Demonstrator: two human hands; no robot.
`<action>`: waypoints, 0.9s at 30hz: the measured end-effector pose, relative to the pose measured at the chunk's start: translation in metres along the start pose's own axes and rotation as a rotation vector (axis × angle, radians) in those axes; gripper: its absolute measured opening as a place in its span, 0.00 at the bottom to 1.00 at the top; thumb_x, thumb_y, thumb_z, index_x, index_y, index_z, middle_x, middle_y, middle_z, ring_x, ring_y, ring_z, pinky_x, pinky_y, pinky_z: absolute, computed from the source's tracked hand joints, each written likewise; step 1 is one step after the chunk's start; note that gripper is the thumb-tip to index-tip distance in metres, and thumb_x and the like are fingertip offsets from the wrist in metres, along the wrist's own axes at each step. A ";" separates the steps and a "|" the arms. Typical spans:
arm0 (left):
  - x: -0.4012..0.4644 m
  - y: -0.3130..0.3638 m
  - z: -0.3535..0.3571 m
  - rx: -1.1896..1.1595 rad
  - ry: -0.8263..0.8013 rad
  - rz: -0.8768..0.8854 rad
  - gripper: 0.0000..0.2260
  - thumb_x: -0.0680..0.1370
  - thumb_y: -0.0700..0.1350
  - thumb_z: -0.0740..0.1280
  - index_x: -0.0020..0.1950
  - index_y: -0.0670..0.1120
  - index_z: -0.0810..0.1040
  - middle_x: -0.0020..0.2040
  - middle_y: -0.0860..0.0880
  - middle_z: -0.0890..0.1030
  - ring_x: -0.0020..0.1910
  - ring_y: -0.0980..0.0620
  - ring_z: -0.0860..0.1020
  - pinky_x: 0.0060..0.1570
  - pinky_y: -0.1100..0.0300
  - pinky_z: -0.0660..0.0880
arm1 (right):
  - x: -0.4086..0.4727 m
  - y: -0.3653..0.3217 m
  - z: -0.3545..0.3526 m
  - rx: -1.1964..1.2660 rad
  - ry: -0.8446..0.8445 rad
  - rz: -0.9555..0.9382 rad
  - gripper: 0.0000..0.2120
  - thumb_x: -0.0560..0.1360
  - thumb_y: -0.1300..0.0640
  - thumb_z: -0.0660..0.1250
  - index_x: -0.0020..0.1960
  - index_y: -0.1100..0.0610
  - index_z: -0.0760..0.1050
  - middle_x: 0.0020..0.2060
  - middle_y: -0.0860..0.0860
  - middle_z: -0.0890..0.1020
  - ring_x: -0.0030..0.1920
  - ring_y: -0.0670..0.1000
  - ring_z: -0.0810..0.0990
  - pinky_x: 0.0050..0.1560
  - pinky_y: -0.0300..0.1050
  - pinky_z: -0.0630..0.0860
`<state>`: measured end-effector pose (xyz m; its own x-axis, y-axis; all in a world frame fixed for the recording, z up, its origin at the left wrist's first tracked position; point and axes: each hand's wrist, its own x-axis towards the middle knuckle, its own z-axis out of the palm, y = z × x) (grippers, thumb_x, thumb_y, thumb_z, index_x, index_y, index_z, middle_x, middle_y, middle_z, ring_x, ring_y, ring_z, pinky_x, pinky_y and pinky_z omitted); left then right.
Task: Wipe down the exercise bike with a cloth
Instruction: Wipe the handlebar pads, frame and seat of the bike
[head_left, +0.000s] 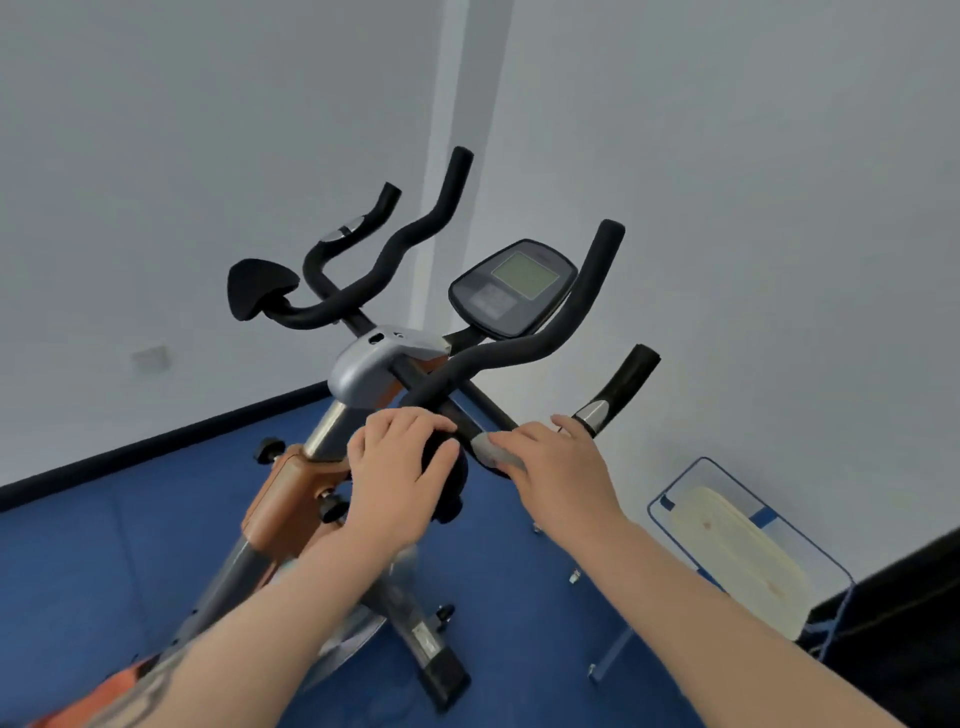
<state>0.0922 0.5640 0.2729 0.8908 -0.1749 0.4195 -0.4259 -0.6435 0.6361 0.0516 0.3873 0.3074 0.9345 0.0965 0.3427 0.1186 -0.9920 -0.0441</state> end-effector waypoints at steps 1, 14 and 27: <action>0.006 0.001 0.000 -0.003 0.013 -0.036 0.09 0.79 0.55 0.57 0.50 0.60 0.77 0.51 0.64 0.74 0.58 0.56 0.67 0.56 0.60 0.52 | -0.001 0.003 -0.001 0.031 -0.012 -0.004 0.14 0.78 0.57 0.65 0.62 0.46 0.78 0.51 0.46 0.81 0.48 0.53 0.78 0.65 0.44 0.64; 0.008 -0.007 0.007 -0.085 0.162 0.025 0.04 0.78 0.50 0.69 0.48 0.58 0.83 0.48 0.65 0.79 0.52 0.57 0.72 0.52 0.53 0.68 | 0.026 0.002 -0.001 0.292 -0.122 -0.044 0.11 0.79 0.48 0.63 0.58 0.46 0.80 0.48 0.44 0.75 0.46 0.45 0.75 0.43 0.40 0.72; 0.007 -0.013 0.007 -0.187 0.244 0.065 0.08 0.76 0.56 0.66 0.48 0.54 0.82 0.48 0.63 0.80 0.52 0.62 0.74 0.54 0.64 0.71 | 0.065 -0.011 0.013 0.336 -0.152 0.036 0.10 0.79 0.53 0.63 0.55 0.49 0.81 0.45 0.46 0.75 0.43 0.47 0.73 0.42 0.43 0.69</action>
<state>0.1050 0.5657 0.2626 0.8061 -0.0125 0.5917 -0.5224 -0.4850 0.7014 0.1155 0.4051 0.3181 0.9762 0.0982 0.1932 0.1649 -0.9151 -0.3679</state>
